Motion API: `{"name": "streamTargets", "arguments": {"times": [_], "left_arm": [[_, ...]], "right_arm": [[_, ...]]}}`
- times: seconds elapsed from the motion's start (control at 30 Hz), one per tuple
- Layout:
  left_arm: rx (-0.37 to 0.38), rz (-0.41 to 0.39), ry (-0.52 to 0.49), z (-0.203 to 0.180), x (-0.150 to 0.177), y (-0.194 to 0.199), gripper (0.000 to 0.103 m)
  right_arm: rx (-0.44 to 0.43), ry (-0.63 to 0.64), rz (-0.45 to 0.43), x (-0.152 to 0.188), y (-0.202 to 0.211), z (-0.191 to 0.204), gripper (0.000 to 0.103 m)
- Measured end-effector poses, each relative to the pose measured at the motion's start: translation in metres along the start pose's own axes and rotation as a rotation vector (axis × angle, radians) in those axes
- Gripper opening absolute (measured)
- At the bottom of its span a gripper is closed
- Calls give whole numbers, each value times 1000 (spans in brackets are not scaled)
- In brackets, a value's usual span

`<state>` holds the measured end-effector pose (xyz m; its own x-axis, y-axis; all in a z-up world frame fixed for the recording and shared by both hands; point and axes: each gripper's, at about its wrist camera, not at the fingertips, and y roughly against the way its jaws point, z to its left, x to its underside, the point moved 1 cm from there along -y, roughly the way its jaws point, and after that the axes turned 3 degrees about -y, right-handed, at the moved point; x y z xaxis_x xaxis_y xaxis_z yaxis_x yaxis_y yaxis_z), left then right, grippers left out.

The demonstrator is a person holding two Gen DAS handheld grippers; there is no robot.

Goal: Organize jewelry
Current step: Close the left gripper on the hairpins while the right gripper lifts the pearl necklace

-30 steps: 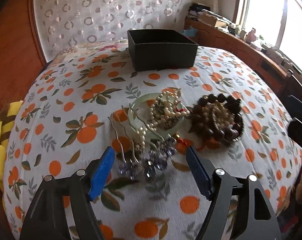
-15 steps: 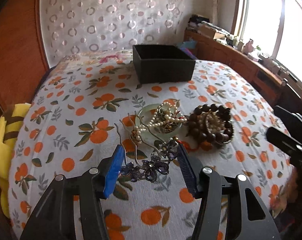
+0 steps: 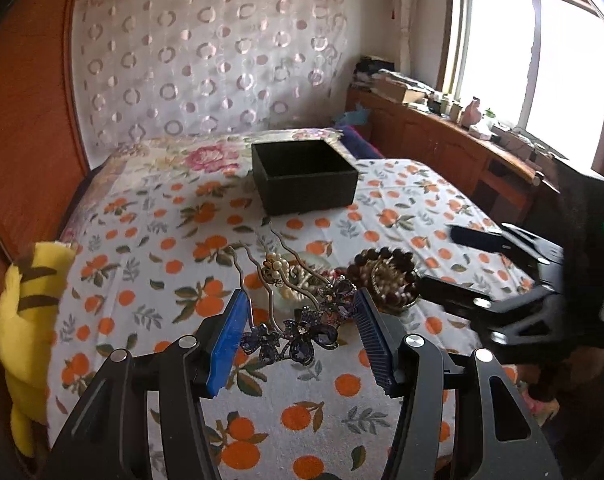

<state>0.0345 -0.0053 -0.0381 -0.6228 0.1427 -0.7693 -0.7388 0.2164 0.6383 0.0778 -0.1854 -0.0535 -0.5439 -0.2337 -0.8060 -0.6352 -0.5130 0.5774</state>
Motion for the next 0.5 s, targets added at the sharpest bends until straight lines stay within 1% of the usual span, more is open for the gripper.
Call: {"name": "streamTargets", "arguments": {"times": [0.03, 0.1, 0.13, 0.23, 0.37, 0.5], "left_arm": [[4, -6, -7, 1, -4, 3, 53], [10, -15, -11, 3, -8, 8, 53], [19, -18, -12, 5, -12, 11, 53], [42, -27, -28, 6, -22, 19, 53], [29, -44, -80, 0, -38, 28, 53], [56, -60, -105, -6, -51, 39, 53]], "right_arm": [[-28, 25, 5, -5, -6, 3, 83], [-47, 56, 16, -11, -13, 8, 78], [-73, 69, 25, -13, -18, 10, 76], [-128, 72, 34, -18, -26, 14, 72], [-208, 81, 15, -24, -28, 25, 67], [-248, 72, -14, -30, -33, 30, 66]]}}
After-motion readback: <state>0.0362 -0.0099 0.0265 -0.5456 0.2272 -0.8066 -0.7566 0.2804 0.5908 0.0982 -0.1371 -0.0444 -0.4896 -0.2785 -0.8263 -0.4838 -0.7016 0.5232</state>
